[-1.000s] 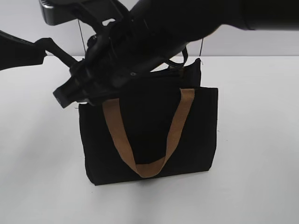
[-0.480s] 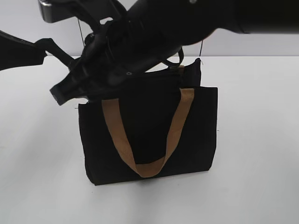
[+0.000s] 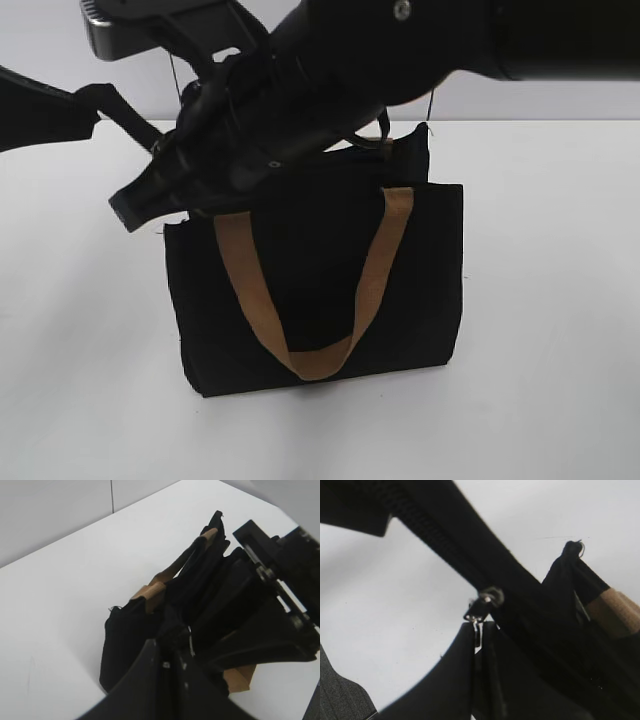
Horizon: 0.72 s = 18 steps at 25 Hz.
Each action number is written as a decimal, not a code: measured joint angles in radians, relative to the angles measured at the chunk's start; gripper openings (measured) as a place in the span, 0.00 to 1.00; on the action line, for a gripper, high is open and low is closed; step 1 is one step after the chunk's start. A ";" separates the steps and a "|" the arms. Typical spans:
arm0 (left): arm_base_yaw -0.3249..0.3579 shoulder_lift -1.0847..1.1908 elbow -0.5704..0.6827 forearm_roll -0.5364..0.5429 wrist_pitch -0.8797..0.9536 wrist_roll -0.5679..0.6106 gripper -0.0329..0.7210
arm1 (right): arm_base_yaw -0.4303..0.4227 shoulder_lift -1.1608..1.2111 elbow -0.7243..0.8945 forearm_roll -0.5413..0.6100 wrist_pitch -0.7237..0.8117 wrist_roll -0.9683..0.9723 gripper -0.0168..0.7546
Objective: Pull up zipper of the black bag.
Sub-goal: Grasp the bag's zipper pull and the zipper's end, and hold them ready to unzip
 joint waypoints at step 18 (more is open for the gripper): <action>0.000 0.000 -0.001 0.213 0.001 0.000 0.06 | -0.032 -0.072 0.000 0.009 0.123 0.000 0.02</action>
